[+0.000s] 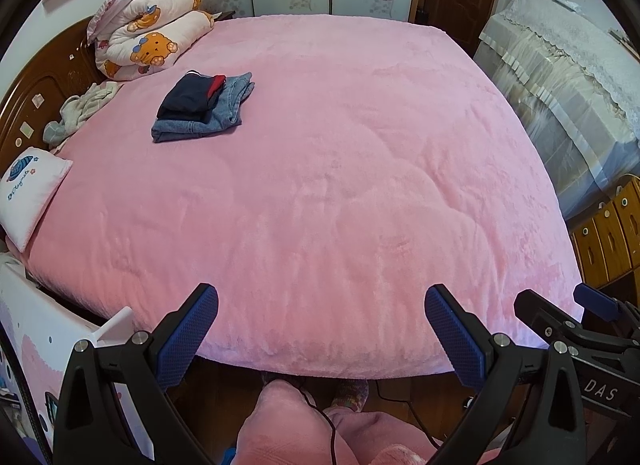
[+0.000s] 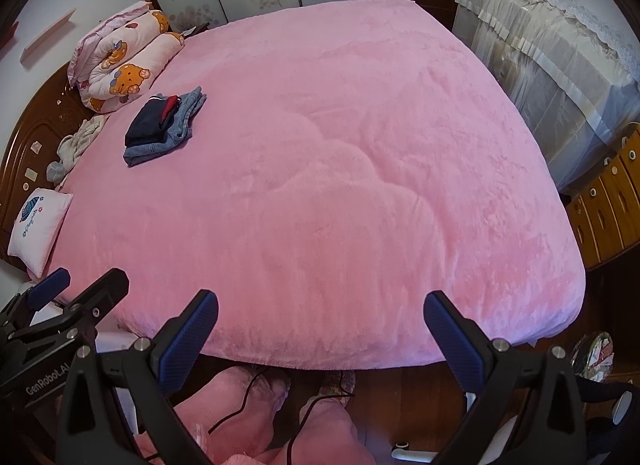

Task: Fold large clothes

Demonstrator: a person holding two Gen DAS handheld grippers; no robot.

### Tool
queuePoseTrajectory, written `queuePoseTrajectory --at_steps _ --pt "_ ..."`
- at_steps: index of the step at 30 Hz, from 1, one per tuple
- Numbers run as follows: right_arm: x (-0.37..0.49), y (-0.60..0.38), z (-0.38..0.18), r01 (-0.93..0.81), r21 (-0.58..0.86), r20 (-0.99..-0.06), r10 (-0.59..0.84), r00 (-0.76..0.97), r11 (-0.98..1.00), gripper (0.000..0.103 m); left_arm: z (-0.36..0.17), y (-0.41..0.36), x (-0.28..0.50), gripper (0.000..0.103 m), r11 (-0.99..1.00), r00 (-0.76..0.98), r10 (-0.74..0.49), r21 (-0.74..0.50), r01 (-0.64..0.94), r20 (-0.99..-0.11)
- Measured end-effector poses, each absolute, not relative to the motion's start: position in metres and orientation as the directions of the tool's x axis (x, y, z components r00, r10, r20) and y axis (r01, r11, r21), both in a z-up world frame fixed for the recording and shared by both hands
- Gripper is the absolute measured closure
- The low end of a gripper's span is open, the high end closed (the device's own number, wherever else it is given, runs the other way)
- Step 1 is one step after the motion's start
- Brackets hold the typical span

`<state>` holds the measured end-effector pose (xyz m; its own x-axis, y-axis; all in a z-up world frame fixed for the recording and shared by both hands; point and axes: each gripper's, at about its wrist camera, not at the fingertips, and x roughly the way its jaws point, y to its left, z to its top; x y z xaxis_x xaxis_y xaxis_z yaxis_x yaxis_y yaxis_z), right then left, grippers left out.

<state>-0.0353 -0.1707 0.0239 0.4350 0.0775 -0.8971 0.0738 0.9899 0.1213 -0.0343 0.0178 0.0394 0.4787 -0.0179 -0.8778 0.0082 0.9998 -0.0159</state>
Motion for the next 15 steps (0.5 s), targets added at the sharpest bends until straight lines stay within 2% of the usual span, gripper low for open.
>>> queuePoseTrajectory --at_steps 15 --pt "-0.0381 -0.1706 0.0250 0.081 0.117 -0.895 0.070 0.440 0.990 0.000 0.0379 0.0138 -0.0377 0.001 1.000 0.487 -0.012 -0.004 0.018 -0.874"
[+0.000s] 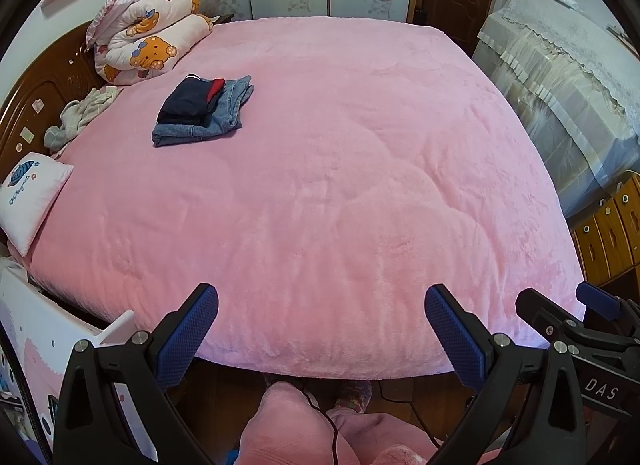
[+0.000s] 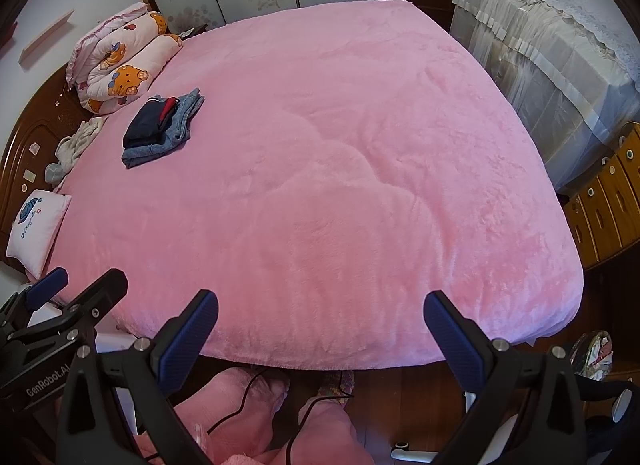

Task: Fold large clothes

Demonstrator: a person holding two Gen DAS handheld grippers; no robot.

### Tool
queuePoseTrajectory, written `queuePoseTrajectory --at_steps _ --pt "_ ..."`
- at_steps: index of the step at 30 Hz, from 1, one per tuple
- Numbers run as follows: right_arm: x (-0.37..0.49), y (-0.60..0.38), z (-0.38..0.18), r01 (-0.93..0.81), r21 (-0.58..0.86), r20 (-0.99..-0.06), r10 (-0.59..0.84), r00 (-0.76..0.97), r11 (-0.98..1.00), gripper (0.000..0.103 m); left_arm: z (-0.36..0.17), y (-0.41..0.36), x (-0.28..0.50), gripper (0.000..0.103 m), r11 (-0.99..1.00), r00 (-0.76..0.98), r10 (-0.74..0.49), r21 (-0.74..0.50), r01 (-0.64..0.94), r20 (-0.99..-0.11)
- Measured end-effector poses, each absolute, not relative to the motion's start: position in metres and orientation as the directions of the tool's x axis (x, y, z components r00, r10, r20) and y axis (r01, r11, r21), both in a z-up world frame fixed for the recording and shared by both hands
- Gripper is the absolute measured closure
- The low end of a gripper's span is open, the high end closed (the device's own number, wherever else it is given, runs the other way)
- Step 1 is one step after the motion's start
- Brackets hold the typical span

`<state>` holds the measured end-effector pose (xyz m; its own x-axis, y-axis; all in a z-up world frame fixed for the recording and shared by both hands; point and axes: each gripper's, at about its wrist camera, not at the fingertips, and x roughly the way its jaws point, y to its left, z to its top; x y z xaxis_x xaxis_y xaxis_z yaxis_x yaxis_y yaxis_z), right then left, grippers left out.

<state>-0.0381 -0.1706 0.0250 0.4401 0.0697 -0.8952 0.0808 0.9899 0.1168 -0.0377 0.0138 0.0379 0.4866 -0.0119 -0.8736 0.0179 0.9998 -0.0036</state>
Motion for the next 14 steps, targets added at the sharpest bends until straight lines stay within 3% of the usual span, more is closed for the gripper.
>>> queuePoseTrajectory --at_steps 14 --pt "-0.0389 -0.1702 0.0267 0.085 0.112 -0.894 0.063 0.443 0.990 0.000 0.0386 0.0141 -0.0376 0.001 1.000 0.485 -0.010 0.004 0.027 -0.875"
